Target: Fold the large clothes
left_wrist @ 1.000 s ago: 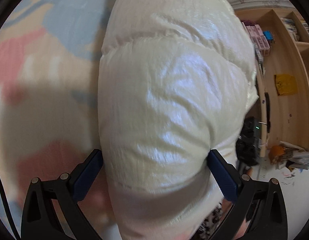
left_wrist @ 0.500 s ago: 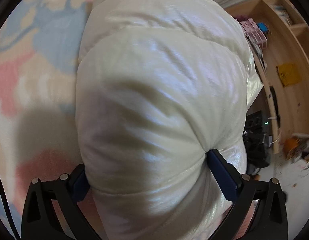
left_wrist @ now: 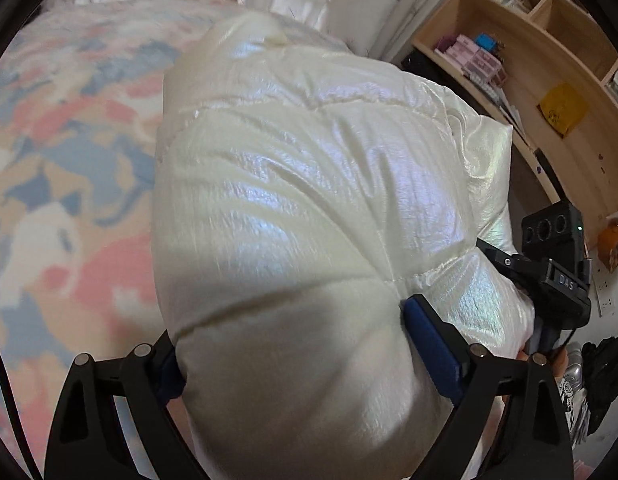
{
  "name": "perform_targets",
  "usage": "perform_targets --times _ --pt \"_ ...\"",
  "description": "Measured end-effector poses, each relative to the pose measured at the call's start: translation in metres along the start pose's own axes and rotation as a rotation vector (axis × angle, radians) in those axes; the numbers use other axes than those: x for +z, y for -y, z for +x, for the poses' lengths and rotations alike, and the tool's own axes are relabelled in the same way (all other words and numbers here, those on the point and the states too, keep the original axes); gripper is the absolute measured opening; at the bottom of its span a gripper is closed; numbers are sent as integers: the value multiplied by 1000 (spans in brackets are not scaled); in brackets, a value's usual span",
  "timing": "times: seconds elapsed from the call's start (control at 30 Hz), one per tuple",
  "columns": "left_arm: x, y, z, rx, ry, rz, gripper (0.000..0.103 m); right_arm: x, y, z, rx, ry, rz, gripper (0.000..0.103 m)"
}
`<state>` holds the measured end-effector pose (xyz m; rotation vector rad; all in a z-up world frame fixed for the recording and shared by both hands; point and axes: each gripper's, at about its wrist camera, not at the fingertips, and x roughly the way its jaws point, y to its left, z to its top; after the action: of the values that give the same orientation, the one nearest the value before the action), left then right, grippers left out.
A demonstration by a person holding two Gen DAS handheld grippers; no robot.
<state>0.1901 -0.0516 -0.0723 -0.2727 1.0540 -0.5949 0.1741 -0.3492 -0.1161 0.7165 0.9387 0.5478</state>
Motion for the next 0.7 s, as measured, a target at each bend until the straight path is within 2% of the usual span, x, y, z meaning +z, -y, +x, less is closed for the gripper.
perform_targets --times 0.2,0.33,0.57,0.7 --pt "11 -58 -69 32 88 -15 90 7 -88 29 37 27 -180 41" --pt "25 -97 -102 87 159 14 89 9 -124 60 48 43 -269 40" --pt "83 -189 -154 178 284 44 87 42 -185 150 128 83 -404 40" --pt "119 -255 -153 247 314 74 87 74 -203 226 158 92 -416 40"
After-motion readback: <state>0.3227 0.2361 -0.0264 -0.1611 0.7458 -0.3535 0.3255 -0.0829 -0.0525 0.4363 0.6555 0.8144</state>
